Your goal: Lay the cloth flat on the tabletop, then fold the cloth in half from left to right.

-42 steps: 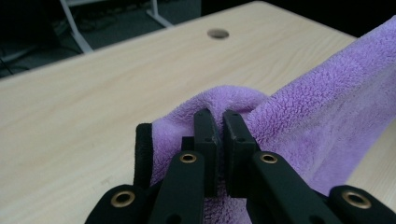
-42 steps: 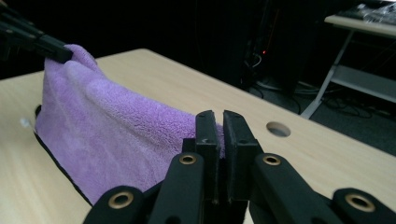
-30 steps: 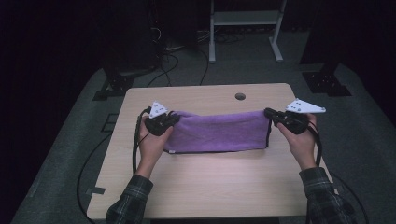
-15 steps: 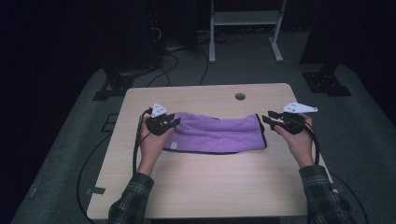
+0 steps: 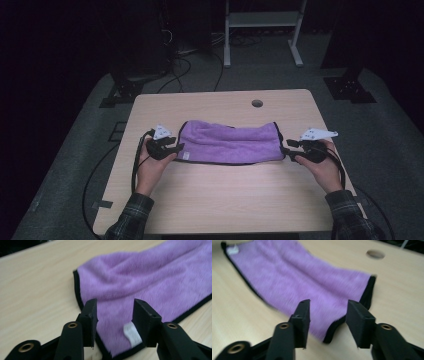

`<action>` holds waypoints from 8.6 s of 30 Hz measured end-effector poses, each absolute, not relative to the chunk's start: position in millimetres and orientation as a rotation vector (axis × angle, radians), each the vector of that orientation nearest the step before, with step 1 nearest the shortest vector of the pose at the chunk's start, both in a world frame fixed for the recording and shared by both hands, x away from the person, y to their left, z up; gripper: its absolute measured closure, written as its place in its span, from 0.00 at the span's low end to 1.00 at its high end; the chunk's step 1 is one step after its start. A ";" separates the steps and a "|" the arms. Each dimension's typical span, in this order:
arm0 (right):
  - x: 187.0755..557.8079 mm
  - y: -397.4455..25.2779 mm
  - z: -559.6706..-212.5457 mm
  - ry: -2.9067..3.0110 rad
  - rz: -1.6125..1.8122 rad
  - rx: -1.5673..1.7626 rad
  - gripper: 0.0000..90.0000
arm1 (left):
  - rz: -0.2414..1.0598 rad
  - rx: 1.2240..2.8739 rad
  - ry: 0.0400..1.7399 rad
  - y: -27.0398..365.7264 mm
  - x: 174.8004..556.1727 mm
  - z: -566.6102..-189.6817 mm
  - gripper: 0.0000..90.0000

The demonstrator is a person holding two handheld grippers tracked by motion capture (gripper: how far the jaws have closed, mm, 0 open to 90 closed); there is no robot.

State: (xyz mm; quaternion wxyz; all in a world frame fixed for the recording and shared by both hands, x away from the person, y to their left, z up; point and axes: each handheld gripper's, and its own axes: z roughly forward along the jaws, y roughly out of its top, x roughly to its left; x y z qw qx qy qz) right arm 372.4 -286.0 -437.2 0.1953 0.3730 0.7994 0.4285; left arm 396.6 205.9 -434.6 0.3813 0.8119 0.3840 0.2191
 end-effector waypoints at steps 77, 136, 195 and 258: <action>453.8 -272.9 -312.4 1.909 1.264 1.002 0.93 | 0.701 1.681 0.927 219.4 460.2 -291.8 0.95; 273.7 -290.8 -442.9 2.350 1.239 0.933 0.93 | 0.271 1.968 0.982 238.4 279.6 -426.6 0.95; 340.8 -334.8 -486.2 2.216 1.004 1.272 0.26 | 0.467 2.089 1.121 210.7 378.9 -469.9 0.44; 340.8 -333.4 -486.8 2.225 0.987 1.281 0.15 | 0.346 1.998 1.264 268.3 371.2 -454.8 0.92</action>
